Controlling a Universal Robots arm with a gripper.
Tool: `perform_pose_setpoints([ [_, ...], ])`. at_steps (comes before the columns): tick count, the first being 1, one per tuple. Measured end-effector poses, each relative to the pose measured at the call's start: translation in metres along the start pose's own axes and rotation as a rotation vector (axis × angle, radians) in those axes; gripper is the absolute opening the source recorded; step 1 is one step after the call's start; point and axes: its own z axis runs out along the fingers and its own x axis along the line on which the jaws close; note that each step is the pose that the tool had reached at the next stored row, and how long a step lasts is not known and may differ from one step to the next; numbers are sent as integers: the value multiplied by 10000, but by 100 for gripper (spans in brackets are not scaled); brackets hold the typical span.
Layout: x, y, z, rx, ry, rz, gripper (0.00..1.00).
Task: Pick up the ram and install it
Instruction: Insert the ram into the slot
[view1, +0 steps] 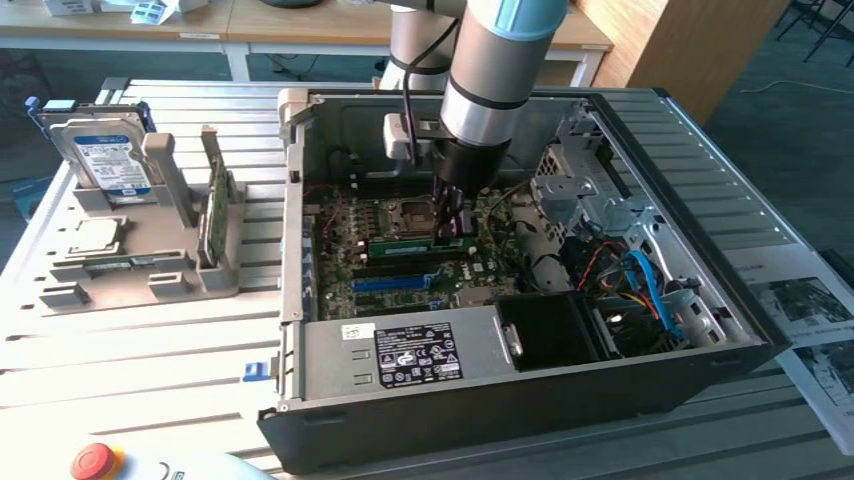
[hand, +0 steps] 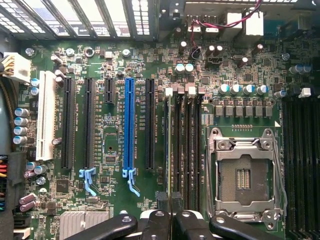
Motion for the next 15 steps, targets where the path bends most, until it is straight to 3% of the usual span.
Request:
perform_pose_setpoints([
  [15,3,6,2,-8,-14,-1,12],
])
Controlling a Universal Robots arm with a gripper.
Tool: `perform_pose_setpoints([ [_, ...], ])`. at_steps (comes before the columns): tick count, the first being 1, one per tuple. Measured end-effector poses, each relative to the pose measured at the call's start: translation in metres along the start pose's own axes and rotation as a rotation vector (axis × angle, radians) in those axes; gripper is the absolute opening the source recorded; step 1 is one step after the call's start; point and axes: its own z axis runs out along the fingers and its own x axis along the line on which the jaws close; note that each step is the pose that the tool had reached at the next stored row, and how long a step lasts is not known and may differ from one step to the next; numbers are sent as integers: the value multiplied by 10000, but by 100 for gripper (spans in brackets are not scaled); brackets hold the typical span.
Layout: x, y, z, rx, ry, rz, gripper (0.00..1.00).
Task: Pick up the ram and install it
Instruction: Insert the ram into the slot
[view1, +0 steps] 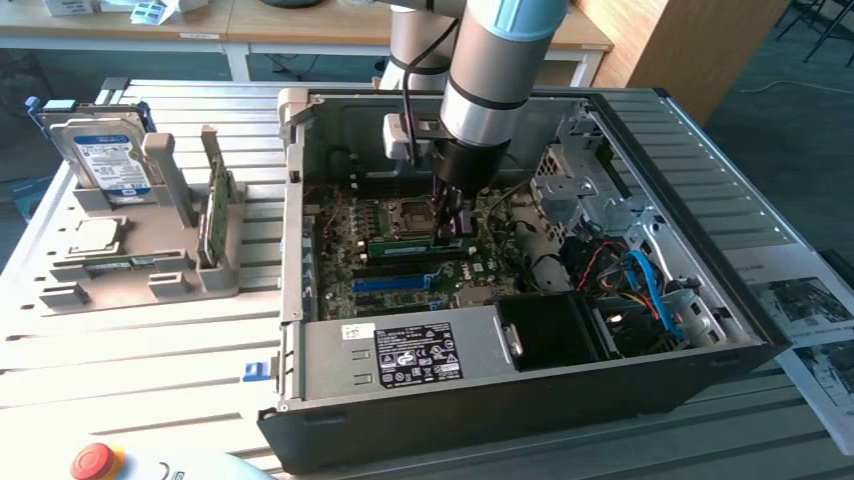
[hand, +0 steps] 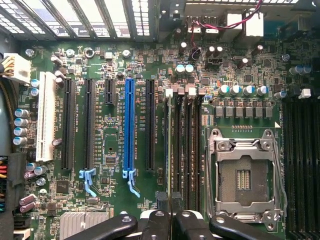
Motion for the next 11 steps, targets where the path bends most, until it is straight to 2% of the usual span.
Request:
perform_pose_setpoints([
  [11,1,0,30,-1,2,0,12],
])
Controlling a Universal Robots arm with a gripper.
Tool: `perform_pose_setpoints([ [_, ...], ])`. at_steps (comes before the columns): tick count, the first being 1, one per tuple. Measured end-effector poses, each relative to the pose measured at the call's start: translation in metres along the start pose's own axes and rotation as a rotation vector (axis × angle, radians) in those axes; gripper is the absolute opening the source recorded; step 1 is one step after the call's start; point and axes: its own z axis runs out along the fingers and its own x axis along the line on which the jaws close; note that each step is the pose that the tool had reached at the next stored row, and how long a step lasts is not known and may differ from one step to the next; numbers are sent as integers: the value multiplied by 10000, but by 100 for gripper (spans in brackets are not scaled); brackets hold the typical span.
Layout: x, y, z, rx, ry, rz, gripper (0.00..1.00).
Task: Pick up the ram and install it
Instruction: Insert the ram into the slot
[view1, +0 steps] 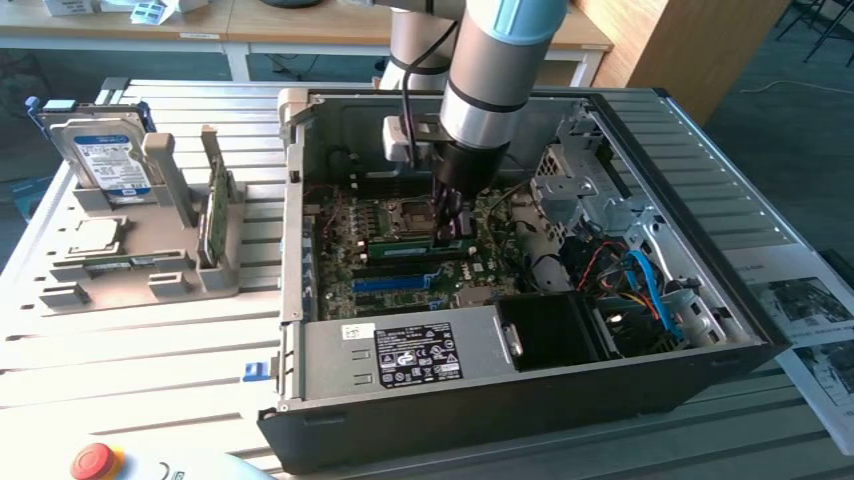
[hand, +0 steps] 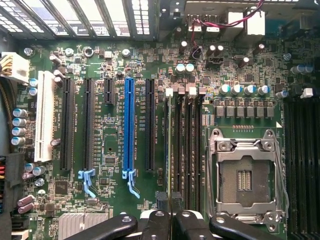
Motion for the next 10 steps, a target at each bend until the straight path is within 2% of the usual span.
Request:
perform_pose_setpoints([
  [10,0,2,20,3,-5,0,12],
])
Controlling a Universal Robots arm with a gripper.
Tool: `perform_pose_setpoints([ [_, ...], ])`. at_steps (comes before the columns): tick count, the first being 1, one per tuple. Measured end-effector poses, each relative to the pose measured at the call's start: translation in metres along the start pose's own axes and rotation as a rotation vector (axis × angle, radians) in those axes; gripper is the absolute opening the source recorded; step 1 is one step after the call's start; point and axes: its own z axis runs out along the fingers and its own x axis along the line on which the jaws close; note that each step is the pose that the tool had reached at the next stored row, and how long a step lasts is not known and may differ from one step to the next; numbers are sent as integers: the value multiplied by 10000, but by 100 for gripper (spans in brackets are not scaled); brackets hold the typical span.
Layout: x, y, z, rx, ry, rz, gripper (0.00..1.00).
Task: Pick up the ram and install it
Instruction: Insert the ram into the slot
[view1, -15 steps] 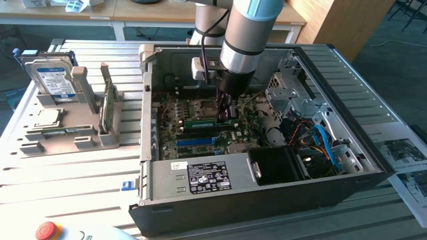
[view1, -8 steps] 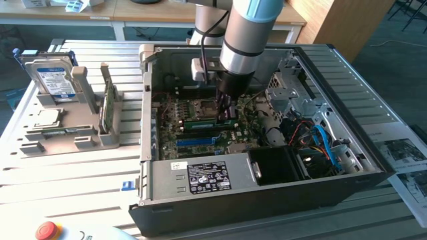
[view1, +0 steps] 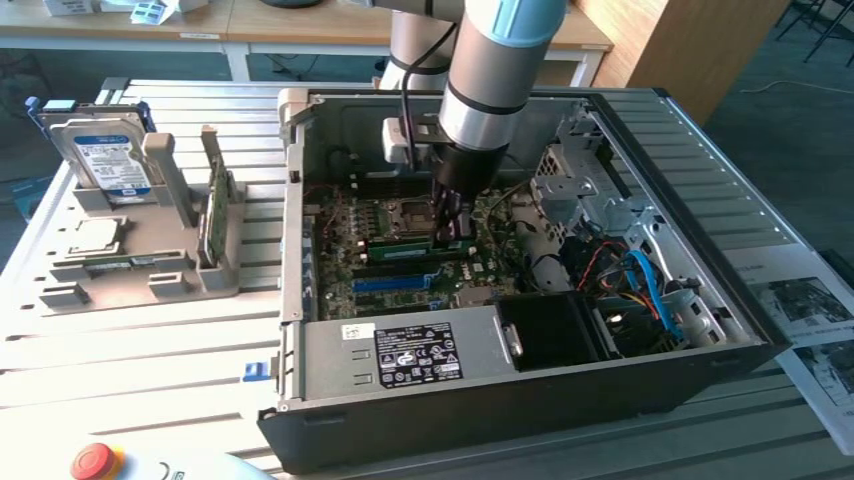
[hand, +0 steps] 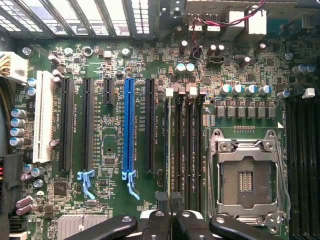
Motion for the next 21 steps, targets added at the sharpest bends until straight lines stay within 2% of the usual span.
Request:
perform_pose_setpoints([
  [11,-1,6,-87,-2,3,1,12],
  [16,-1,6,-91,-12,3,0,12],
  [21,3,-11,-93,-209,0,4,12],
])
